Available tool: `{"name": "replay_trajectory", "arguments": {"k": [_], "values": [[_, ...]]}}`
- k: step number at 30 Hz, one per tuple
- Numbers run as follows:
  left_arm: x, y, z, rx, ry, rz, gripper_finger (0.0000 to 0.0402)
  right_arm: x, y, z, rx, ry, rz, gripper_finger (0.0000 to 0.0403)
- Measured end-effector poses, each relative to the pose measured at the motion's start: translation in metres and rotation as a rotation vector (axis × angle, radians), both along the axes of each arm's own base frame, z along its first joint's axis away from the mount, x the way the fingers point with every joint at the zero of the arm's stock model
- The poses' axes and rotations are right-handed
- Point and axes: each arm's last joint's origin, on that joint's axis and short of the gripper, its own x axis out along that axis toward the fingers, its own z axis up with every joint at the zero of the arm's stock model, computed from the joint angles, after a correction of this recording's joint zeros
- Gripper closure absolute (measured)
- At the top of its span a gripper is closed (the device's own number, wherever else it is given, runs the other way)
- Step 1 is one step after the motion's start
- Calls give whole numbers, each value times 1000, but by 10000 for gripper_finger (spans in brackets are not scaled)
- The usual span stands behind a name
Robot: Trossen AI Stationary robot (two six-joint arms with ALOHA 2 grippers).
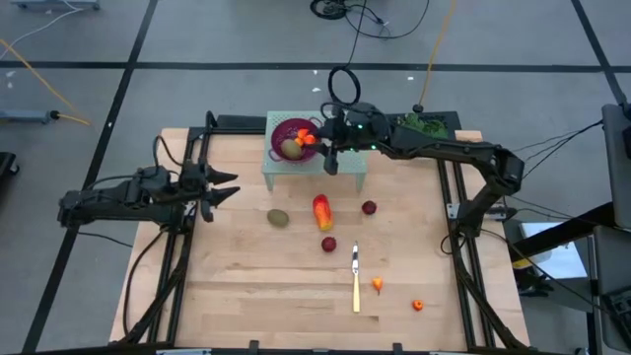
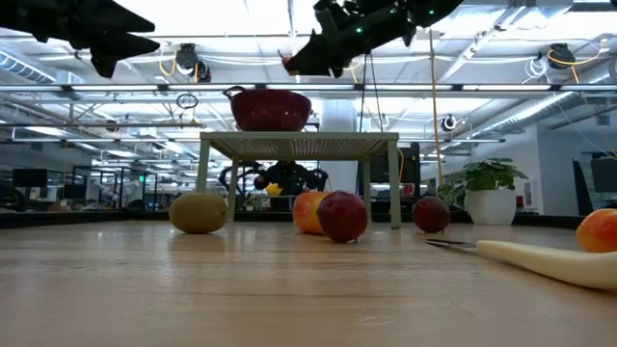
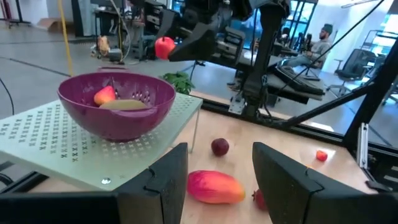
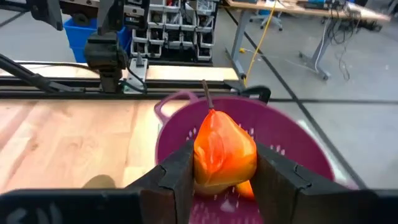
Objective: Pick & Place Fruit
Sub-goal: Put the pear into violet strainer bowl on the shelf
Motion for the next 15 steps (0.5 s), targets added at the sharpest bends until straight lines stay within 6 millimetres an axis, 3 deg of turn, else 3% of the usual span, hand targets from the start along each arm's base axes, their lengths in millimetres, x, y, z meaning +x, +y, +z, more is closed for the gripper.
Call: {"name": "replay_trajectory", "arguments": {"k": [7,15], "values": [[-3,0,0,-10,-8,1,220,16,-9,-5,-35,62,9,277],[-3,0,0,-28,-12,3,220,18,-22,9,-2,140,-18,277]]}}
